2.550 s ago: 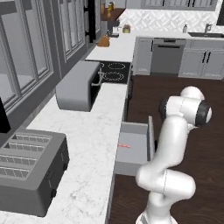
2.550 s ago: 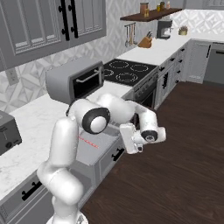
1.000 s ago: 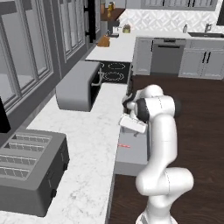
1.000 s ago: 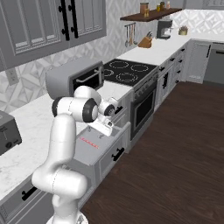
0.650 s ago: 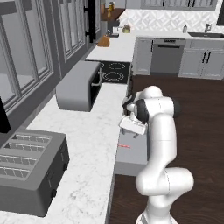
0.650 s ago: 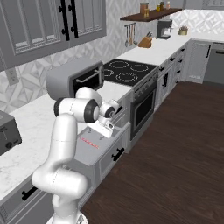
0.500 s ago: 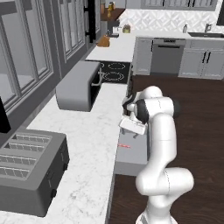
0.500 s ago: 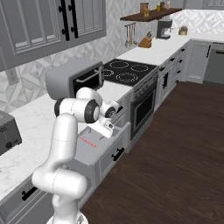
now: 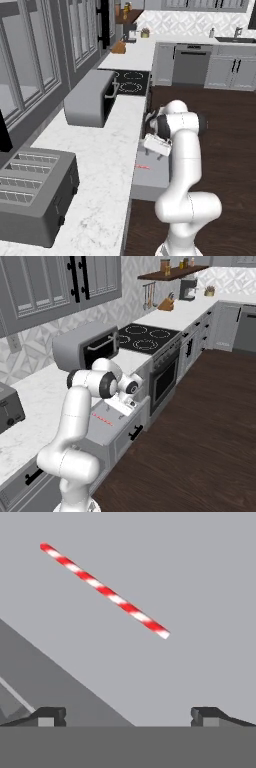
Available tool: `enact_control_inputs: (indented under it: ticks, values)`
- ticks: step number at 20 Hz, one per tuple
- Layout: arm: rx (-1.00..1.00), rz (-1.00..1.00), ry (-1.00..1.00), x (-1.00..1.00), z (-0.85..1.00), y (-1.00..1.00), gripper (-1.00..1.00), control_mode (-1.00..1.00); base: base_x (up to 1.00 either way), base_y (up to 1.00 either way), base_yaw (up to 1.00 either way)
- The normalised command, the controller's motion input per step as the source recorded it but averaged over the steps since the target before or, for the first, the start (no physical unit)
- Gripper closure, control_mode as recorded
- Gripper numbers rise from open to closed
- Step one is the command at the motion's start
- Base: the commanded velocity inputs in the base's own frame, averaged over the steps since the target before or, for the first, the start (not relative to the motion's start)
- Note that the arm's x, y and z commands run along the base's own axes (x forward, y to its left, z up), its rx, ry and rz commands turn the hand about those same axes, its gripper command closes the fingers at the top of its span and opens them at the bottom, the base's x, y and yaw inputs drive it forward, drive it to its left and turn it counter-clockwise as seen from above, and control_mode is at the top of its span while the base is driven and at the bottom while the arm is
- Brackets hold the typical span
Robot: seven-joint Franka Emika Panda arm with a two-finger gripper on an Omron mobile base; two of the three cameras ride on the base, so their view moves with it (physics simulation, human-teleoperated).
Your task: Take a straw from the drawer in front and place it inside the glass cup on the dining counter.
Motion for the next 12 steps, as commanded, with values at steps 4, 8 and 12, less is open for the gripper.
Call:
enact_control_inputs:
  ticks: [4,8,12]
  values:
    - [0.12,0.07,-0.03,-0.15,-0.3,-0.56,-1.0,-1.0,0.0,0.0,0.0]
    - [0.09,0.08,0.0,-0.03,-0.31,-0.59,-1.0,-1.0,0.0,0.0,0.0]
    - [0.05,0.13,-0.02,-0.15,-0.13,-0.83,-1.0,-1.0,0.0,0.0,0.0]
